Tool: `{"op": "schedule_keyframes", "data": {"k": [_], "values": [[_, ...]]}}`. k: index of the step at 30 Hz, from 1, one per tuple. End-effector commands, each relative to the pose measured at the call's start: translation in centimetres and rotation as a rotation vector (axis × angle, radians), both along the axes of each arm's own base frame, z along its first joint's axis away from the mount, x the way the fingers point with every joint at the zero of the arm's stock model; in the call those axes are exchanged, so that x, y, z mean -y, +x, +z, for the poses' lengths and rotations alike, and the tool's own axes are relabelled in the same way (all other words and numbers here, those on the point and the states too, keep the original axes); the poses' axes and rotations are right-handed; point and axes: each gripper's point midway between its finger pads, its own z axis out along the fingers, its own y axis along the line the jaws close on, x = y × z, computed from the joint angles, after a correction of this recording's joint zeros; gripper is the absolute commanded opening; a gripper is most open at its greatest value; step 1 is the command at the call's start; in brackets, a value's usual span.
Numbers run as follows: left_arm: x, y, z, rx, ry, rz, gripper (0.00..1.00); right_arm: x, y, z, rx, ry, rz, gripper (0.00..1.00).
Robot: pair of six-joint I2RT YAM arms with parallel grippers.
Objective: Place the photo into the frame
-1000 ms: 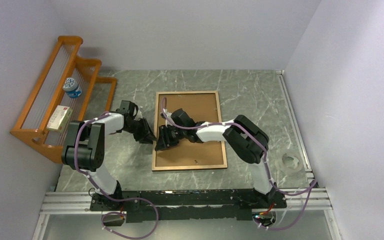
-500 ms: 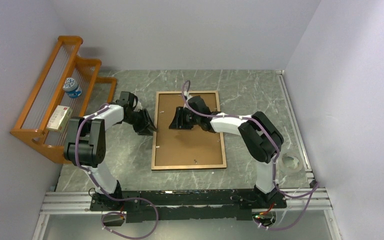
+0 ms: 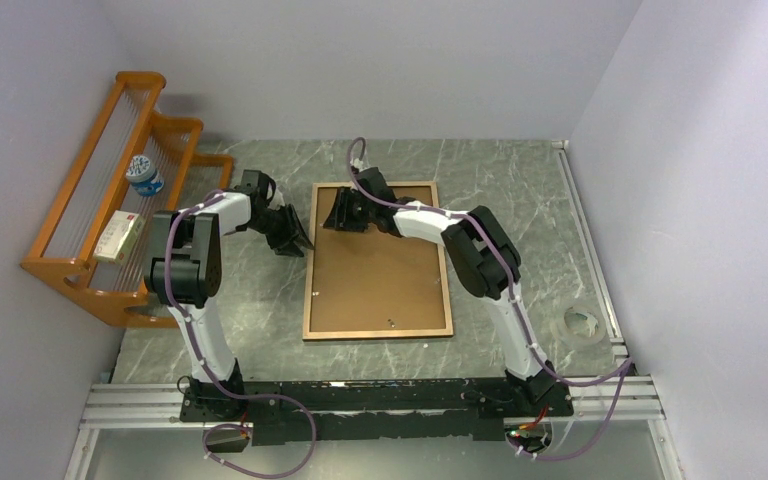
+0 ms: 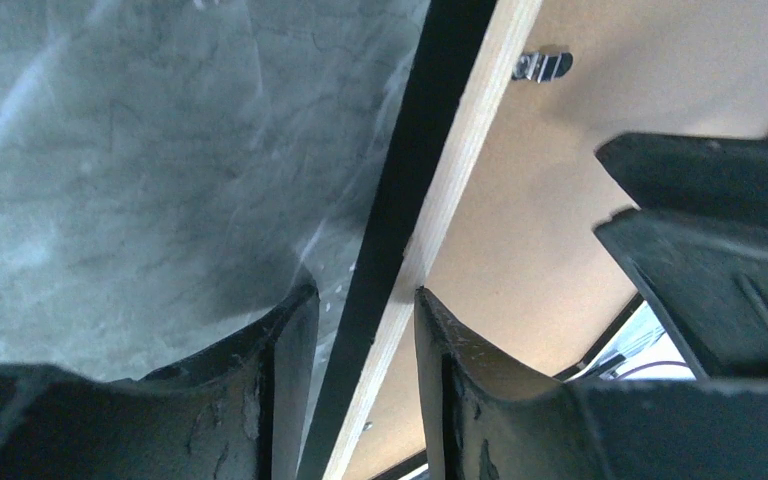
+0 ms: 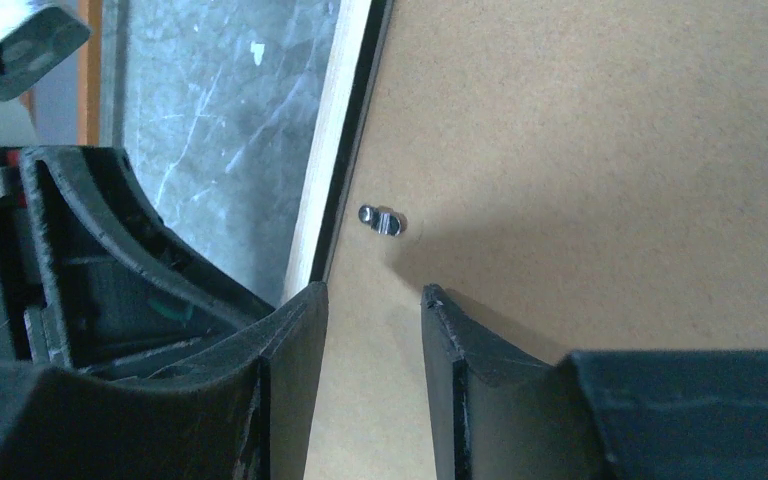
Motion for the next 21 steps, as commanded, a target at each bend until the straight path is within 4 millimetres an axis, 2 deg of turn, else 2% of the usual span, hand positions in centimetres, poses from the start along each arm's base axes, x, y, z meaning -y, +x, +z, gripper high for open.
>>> {"op": "schedule_keyframes", "data": {"k": [1, 7, 21], "values": [[0.2, 0.3, 0.4, 0.015, -0.011, -0.03, 0.41, -0.7, 1.8, 0.5, 0.016, 0.019, -0.005, 0.43], [0.4, 0.0, 0.0, 0.001, -0.027, -0.035, 0.34, -1.8, 2.0, -0.9, -0.005, 0.042, 0.034, 0.43], [0.6, 0.1, -0.3, -0.016, -0.036, -0.045, 0.33, -3.4, 2.0, -2.7, -0.034, 0.076, 0.116, 0.43]]}}
